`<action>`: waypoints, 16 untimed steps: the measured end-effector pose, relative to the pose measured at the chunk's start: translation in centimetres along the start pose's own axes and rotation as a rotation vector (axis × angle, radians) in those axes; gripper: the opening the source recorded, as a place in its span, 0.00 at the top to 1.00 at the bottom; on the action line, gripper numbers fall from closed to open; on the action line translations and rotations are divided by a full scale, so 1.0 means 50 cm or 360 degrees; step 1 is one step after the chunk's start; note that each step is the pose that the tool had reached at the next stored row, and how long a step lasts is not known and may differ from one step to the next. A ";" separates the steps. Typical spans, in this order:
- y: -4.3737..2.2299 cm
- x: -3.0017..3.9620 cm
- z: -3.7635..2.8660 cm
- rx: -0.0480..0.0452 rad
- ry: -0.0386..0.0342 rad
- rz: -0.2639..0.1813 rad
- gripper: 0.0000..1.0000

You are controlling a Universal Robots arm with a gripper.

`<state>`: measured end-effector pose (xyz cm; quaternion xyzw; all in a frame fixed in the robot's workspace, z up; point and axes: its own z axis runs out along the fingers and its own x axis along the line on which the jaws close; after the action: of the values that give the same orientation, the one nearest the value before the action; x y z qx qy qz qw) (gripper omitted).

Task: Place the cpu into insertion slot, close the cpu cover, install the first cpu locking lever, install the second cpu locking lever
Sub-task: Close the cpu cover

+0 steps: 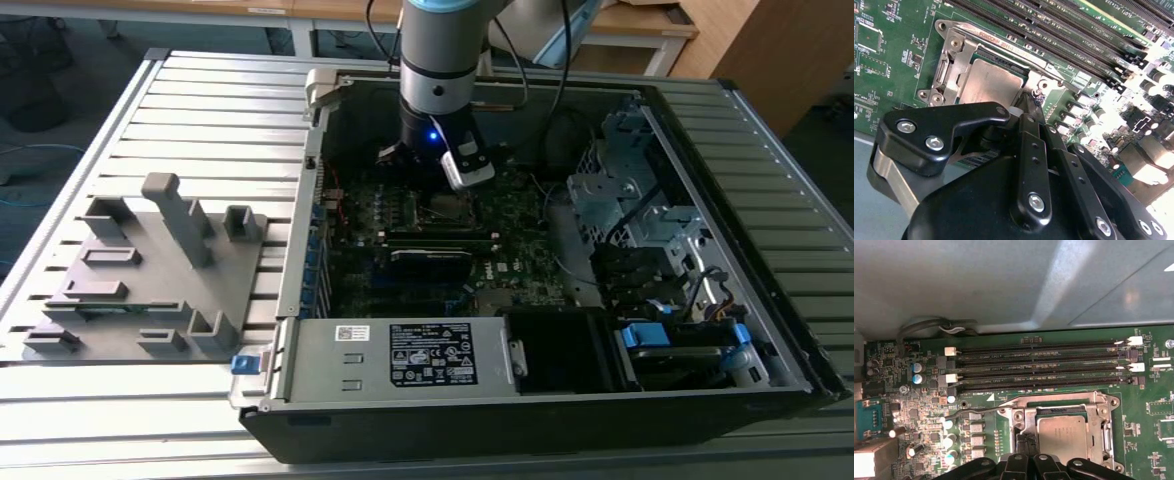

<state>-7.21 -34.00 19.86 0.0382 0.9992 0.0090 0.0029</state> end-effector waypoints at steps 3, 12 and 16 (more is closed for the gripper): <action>0.000 0.000 0.002 0.0001 0.0001 0.0000 0.90; 0.000 0.000 -0.005 -0.0001 -0.0001 0.0000 0.90; 0.000 0.000 -0.017 0.0000 0.0000 0.0000 0.90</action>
<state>-7.21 -34.00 20.70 0.0382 0.9992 0.0091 0.0030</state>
